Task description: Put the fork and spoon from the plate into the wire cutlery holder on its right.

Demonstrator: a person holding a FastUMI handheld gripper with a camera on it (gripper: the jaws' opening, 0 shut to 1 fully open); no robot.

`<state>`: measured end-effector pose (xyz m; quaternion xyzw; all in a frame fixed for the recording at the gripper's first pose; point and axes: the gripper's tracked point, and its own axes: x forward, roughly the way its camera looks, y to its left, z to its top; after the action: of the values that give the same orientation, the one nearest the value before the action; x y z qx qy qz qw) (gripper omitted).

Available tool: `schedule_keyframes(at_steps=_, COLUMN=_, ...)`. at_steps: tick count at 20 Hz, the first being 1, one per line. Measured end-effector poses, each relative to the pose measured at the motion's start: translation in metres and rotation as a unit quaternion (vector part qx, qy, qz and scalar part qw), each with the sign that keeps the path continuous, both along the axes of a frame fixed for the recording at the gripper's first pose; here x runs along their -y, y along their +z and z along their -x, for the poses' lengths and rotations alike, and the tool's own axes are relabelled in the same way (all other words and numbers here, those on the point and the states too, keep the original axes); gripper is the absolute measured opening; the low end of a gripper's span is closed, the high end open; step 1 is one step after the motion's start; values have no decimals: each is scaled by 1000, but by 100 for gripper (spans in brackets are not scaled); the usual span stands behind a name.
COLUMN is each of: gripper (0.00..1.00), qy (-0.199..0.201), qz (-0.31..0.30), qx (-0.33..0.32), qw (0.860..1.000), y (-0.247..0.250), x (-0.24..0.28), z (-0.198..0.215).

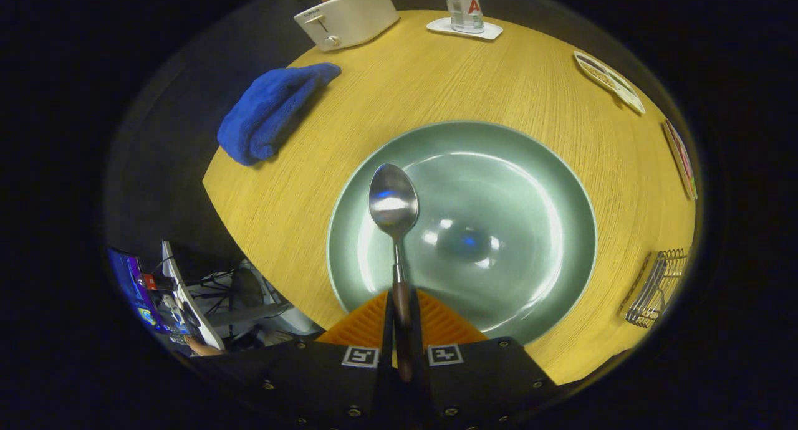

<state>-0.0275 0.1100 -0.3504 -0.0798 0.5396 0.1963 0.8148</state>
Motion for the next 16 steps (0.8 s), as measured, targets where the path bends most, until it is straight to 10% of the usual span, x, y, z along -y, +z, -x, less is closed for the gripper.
schedule_keyframes(at_steps=2, gripper=1, qy=-7, qz=8, qx=5, qw=1000, y=-4, x=3, z=-2)
schedule_keyframes(at_steps=16, gripper=1, qy=-77, qz=-38, qx=25, qw=996, y=22, x=22, z=-13)
